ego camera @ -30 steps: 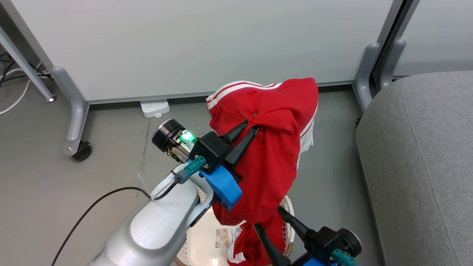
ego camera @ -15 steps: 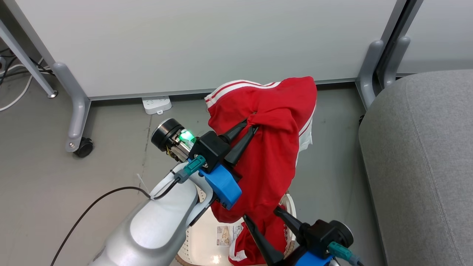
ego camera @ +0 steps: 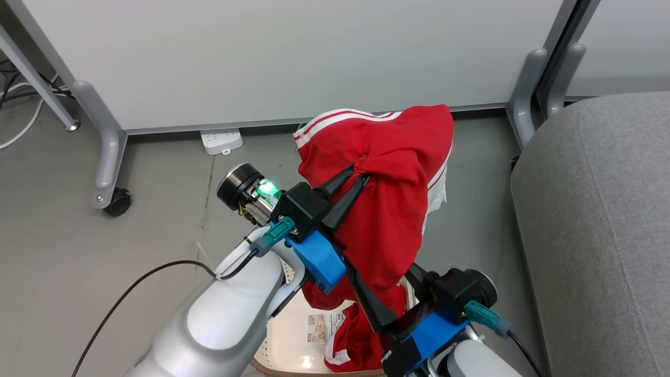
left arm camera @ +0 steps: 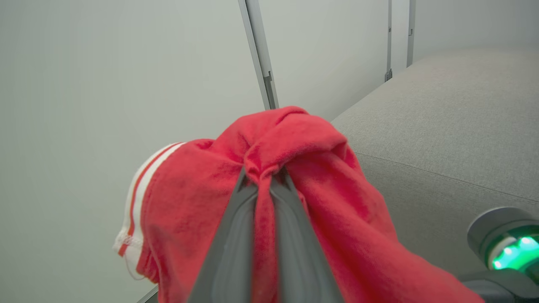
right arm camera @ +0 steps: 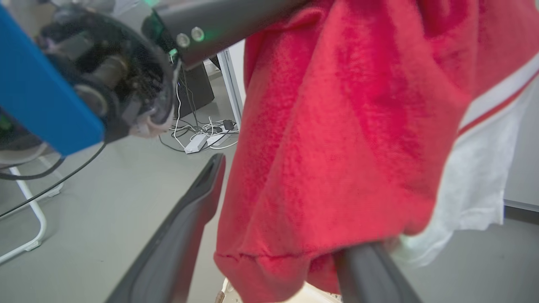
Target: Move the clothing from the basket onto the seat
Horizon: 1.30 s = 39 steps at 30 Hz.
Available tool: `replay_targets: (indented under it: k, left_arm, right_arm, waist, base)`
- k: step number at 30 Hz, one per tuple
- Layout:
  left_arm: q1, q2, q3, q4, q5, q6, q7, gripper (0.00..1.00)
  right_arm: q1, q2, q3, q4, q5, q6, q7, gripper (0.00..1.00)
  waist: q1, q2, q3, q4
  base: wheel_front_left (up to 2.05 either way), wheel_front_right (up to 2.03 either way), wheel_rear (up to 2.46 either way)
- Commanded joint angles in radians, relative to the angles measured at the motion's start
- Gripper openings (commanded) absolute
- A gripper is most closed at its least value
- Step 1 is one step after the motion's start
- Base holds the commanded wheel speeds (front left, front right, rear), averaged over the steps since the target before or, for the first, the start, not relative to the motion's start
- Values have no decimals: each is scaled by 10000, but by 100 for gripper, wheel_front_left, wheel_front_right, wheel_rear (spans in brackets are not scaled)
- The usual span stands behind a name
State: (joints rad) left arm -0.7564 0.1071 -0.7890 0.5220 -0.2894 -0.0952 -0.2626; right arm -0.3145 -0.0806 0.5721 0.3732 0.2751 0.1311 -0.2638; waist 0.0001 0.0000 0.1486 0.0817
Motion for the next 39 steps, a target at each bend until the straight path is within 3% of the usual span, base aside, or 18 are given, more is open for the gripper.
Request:
replay_targets:
  k: [1,5,6,7,33,34,35,39]
  left_arm:
    - [-111,-12,23,5,36,-10,-34,0]
    - [-139,-64,32,10,57,-25,-34,0]
    - [-132,-71,29,15,64,-25,-34,0]
    - [-118,-75,29,23,73,-23,-34,0]
    - [138,-120,179,92,160,-115,-34,0]
    - [135,-122,199,60,168,-100,-34,28]
    - [137,-127,224,18,183,-83,-34,100]
    - [199,-113,269,-48,230,-73,-32,100]
  right_arm:
    - [-225,87,-69,102,-82,-7,-13,100]
    - [-467,203,-280,442,-232,-7,-12,100]
    - [-516,229,-302,532,-257,-7,-13,66]
    - [-561,251,-345,581,-279,-7,-13,0]
    - [-348,320,-337,497,-166,-7,-13,0]
    - [-348,321,-332,490,-202,-7,-13,0]
    - [-343,321,-331,482,-227,-7,-13,0]
    - [-329,321,-338,455,-325,-7,-13,0]
  waist:
    - [-1,0,21,22]
    - [-1,0,42,62]
    - [-1,0,43,68]
    - [-1,0,40,70]
    - [-1,0,-205,-41]
    - [-1,0,-204,-43]
    - [-1,0,-204,-44]
    - [-1,0,-200,-52]
  base:
    - [0,0,0]
    - [0,0,0]
    - [0,0,0]
    - [0,0,0]
    - [0,0,0]
    - [0,0,0]
    - [0,0,0]
    - [0,0,0]
